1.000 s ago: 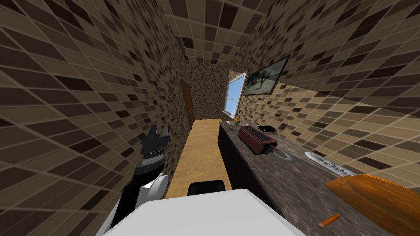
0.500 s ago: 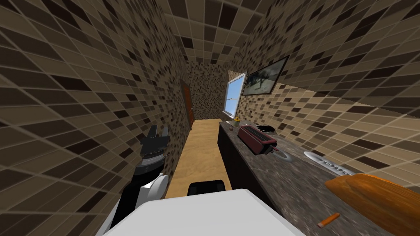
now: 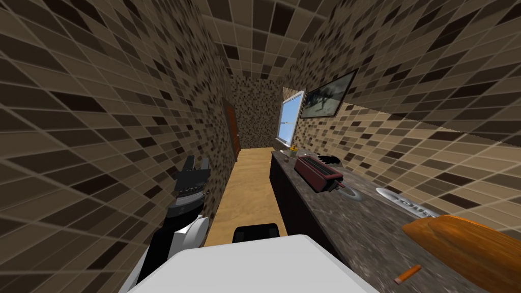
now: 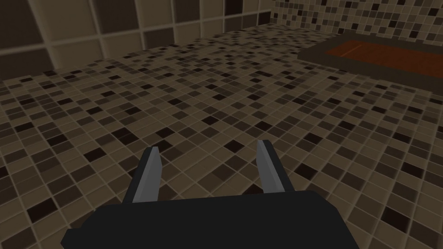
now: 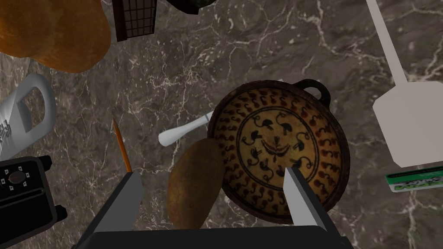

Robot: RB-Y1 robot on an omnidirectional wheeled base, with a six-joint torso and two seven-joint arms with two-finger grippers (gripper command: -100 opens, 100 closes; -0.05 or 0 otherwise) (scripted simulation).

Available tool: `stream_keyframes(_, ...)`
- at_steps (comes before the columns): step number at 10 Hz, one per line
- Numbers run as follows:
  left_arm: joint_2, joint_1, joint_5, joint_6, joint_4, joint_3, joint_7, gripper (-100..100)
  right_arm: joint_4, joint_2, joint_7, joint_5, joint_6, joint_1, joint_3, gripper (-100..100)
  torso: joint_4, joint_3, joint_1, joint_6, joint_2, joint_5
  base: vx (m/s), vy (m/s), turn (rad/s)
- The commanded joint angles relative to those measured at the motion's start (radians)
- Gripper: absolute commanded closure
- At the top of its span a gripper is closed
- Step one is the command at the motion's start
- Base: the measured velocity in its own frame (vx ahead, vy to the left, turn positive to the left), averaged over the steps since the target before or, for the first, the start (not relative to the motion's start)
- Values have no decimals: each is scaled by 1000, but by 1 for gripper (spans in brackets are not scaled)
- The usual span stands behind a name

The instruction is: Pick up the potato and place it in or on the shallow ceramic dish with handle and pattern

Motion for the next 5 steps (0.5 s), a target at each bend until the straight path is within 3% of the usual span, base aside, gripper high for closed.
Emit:
stream_keyframes(1,0,0,0,0,0,0,0,0,0,0,0,0,0,0,0,0,0,0,0,0,0,0,0,0,0)
stream_keyframes(5,0,0,0,0,0,0,0,0,0,0,0,0,0,0,0,0,0,0,0,0,0,0,0,0,0)
